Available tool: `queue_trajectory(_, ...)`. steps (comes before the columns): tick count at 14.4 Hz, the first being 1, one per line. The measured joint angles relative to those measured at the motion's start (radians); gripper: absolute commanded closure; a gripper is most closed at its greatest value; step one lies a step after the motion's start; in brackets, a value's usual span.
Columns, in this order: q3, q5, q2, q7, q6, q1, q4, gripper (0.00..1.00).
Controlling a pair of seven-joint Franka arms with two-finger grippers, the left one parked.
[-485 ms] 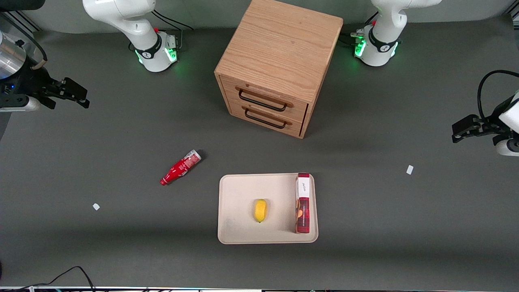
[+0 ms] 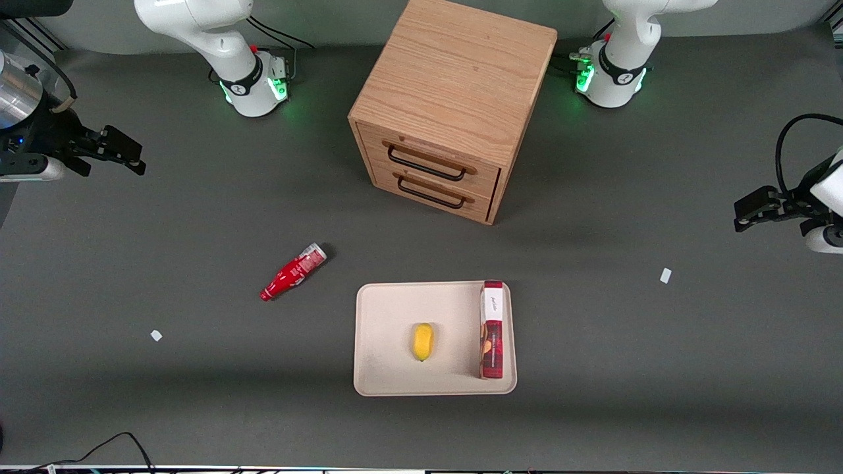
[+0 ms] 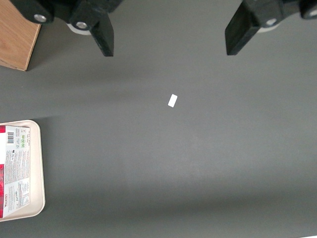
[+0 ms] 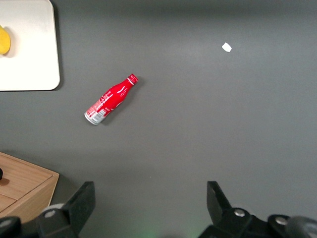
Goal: Place coke bottle on tray
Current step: 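Move the open right gripper down over the lying red Coca-Cola bottle, then close the right gripper around the bottle's body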
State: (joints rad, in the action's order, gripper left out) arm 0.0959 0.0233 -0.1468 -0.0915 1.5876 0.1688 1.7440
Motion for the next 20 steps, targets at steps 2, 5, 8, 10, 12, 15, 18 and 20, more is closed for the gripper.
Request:
queue_trajectory(2,-0.003,-0.005,0.019,-0.037,0.000,0.004,-0.001,0.00)
queue_trajectory(5,-0.042,-0.056,0.084,-0.250,0.022,0.006,-0.002,0.00)
queue_trajectory(8,-0.149,-0.066,0.182,-0.541,0.123,0.010,-0.002,0.00)
queue_trajectory(10,-0.204,-0.066,0.255,-0.702,0.197,0.017,-0.001,0.00)
queue_trajectory(12,-0.231,-0.066,0.330,-0.848,0.268,0.022,0.002,0.00)
queue_trajectory(15,-0.260,-0.066,0.426,-1.057,0.431,0.023,0.045,0.00)
queue_trajectory(18,-0.260,-0.066,0.466,-1.110,0.602,0.021,0.150,0.00)
queue_trajectory(20,-0.257,-0.062,0.481,-1.113,0.660,0.017,0.215,0.00)
